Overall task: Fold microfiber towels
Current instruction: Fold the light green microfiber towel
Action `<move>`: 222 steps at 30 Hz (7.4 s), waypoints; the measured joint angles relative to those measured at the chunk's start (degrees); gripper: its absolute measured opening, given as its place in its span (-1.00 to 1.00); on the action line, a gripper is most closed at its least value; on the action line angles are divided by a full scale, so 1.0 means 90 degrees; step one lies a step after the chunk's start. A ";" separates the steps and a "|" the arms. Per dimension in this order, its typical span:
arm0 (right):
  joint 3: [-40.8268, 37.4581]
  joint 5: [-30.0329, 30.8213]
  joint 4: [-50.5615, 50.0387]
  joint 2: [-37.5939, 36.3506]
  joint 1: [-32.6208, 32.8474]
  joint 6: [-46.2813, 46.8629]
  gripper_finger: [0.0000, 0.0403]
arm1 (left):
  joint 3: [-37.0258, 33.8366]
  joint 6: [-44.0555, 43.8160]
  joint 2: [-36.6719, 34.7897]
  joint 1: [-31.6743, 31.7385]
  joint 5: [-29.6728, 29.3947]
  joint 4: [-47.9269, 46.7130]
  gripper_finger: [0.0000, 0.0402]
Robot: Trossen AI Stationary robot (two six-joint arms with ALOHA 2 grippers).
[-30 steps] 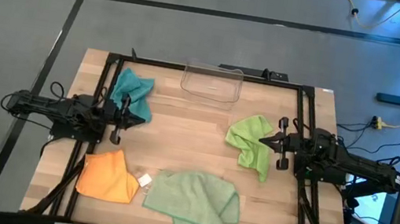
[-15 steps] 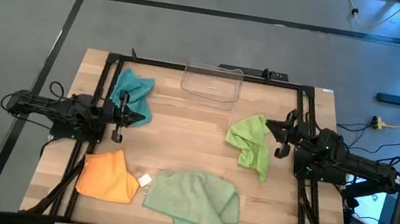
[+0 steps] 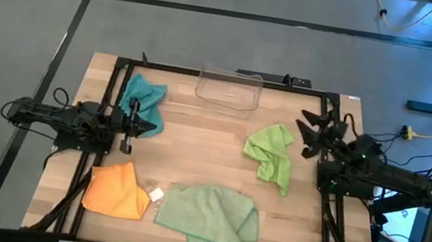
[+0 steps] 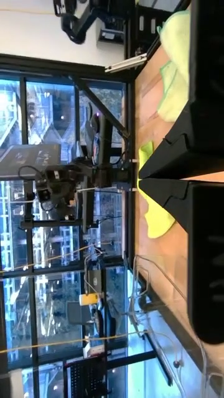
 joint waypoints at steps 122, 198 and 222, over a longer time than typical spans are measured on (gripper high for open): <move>0.3492 -0.1094 -0.3263 0.5686 0.1551 0.1203 -0.98 | 0.0002 0.0982 0.0002 -0.0001 -0.0426 0.0008 -1.00; 0.8743 -0.3095 -0.3896 0.8905 0.0246 -0.2369 -0.99 | 0.4975 0.0093 0.7140 0.0001 -0.1583 -0.0910 -0.41; 0.8738 -0.3781 -0.4138 0.8384 0.0400 -0.2358 -0.99 | 0.4980 -0.0201 0.6941 0.0001 -0.2712 -0.1535 -0.41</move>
